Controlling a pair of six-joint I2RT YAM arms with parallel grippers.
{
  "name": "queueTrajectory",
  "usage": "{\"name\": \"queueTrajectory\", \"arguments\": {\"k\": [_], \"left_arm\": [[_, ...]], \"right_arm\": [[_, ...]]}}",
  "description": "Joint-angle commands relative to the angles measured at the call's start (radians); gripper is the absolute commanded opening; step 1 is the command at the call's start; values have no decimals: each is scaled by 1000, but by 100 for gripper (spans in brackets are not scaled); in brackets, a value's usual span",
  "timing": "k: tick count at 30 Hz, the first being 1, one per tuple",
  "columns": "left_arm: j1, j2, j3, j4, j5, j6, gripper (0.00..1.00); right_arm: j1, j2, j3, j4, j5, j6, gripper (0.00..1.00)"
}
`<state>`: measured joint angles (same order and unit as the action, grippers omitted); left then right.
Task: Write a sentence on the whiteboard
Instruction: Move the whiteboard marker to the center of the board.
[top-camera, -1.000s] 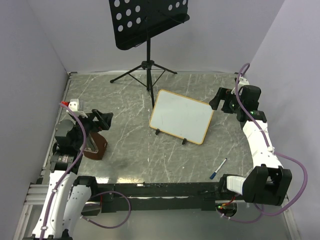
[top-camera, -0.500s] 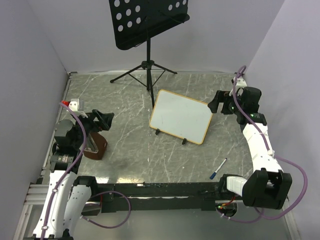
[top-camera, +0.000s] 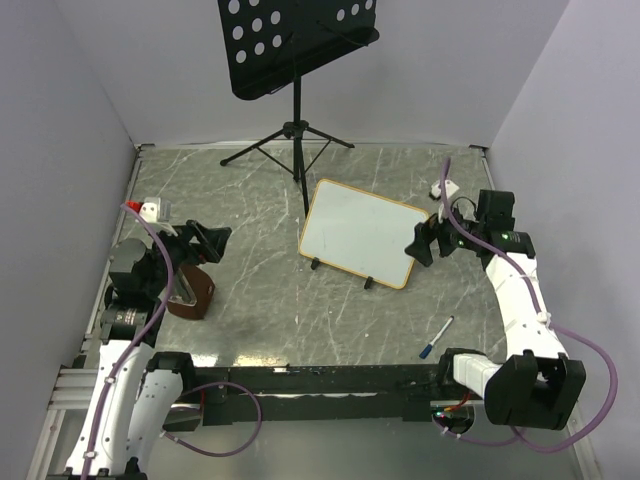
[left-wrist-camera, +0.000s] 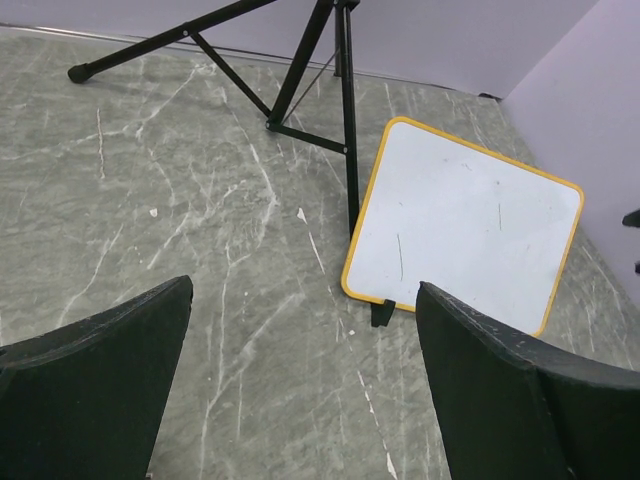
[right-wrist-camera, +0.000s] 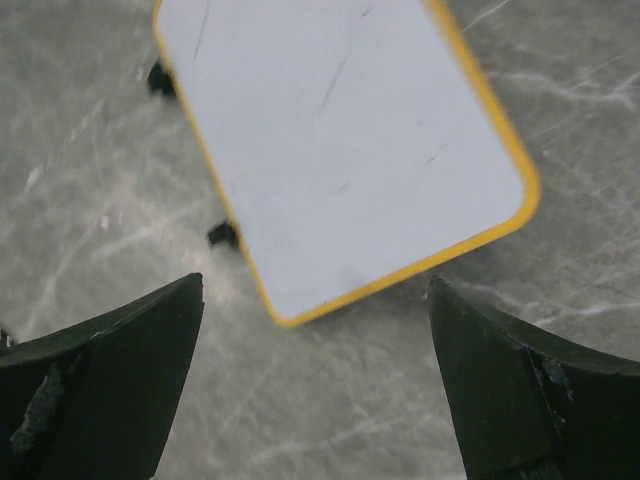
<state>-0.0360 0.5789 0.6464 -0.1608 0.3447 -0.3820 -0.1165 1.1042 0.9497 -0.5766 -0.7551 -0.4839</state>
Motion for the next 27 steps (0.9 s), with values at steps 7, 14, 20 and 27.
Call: {"name": "queueTrajectory", "arguments": {"k": [7,14,20,27], "left_arm": [[-7,-37,15,49,22,11,97],[-12,-44,12,50,20,9,97],[-12,-42,10,52,22,9,97],[-12,-30,10,53,30,11,97]], "right_arm": [[20,-24,58,-617,22,-912,100],[50,-12,-22,-644,201,-1191,98],[92,19,-137,-632,342,-1314,90],[112,75,-204,-611,431,-1417,74]]}}
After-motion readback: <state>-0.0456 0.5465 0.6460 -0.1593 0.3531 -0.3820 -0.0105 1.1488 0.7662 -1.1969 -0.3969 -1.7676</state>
